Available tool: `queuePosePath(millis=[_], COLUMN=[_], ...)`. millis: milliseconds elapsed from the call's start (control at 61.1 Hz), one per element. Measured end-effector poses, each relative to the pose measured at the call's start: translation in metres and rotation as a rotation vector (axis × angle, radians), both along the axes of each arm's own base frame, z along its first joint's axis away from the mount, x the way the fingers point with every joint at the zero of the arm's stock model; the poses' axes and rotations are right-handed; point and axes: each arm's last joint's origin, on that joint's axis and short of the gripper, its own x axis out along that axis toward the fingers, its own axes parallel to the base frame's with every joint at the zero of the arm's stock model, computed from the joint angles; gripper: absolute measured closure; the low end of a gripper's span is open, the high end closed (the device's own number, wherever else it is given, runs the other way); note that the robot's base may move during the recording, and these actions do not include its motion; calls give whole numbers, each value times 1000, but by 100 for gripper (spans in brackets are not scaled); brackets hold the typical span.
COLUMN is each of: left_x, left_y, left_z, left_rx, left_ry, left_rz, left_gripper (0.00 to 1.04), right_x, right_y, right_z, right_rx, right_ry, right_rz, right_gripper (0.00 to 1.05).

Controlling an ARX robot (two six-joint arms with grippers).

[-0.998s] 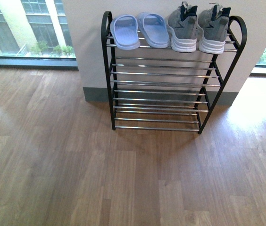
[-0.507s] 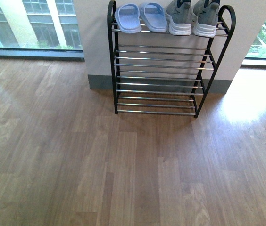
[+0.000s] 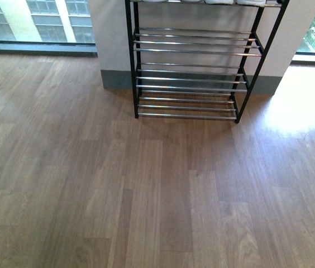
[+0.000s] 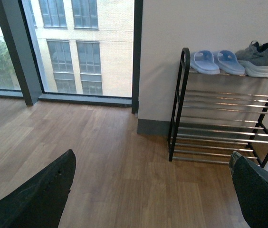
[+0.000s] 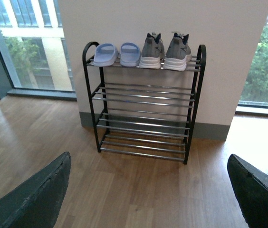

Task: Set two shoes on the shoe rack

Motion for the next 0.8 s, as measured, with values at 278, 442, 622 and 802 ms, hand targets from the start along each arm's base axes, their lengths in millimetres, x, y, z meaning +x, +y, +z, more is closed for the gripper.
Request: queuePosePath(millis=[278, 442, 622, 802], left_x=[0, 0, 0, 0], left_y=[0, 0, 0, 0], left_z=[0, 0, 0, 0], left_rx=[0, 0, 0, 0], left_ry=[0, 0, 0, 0], left_rz=[0, 0, 0, 0], left_gripper=[9, 9, 9, 9], right_x=[0, 0, 0, 0], right_y=[0, 0, 0, 0], right_z=[0, 0, 0, 0], right_rx=[0, 0, 0, 0], right_ry=[0, 0, 0, 0], right_rz=[0, 0, 0, 0], right_gripper=[9, 9, 9, 9])
